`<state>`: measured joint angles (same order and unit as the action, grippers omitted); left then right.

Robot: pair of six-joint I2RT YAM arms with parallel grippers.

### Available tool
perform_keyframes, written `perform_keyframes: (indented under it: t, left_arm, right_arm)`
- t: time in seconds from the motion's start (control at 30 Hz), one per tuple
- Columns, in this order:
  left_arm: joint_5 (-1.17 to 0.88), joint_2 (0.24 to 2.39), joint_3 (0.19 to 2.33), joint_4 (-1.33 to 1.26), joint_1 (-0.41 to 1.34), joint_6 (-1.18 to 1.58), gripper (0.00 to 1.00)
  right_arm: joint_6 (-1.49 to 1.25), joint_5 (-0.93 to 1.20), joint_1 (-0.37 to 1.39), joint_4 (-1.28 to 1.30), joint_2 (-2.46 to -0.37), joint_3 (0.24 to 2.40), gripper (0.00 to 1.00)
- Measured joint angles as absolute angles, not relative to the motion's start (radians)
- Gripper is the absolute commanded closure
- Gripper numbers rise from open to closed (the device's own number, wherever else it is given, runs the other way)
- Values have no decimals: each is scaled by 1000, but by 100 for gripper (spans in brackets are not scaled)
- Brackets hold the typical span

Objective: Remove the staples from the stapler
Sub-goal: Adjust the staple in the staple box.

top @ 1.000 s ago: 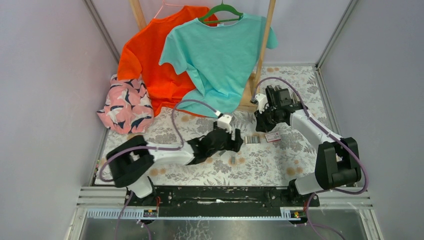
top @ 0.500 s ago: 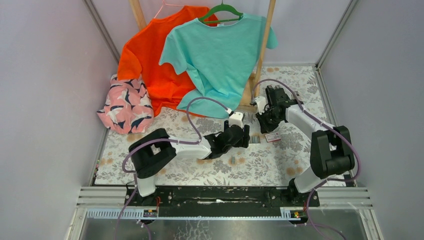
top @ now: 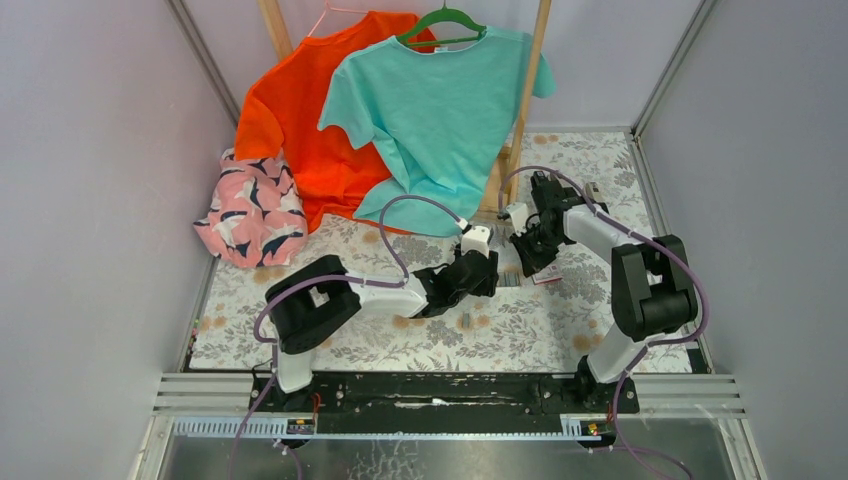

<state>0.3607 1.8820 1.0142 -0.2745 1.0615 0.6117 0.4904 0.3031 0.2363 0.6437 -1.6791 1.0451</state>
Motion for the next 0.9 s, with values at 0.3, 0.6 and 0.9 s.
perform_keyframes:
  t: [0.3, 0.6, 0.9]
  left_arm:
    - [326, 1882, 1015, -275, 1062, 612, 47]
    - [309, 1882, 1015, -276, 1061, 611, 48]
    - [294, 1882, 1015, -276, 1061, 611, 50]
  right_arm:
    - [490, 321, 259, 646, -1710, 1050, 96]
    - [489, 353, 262, 646, -1717, 1055, 94]
    - [484, 352, 263, 646, -1744, 1061, 93]
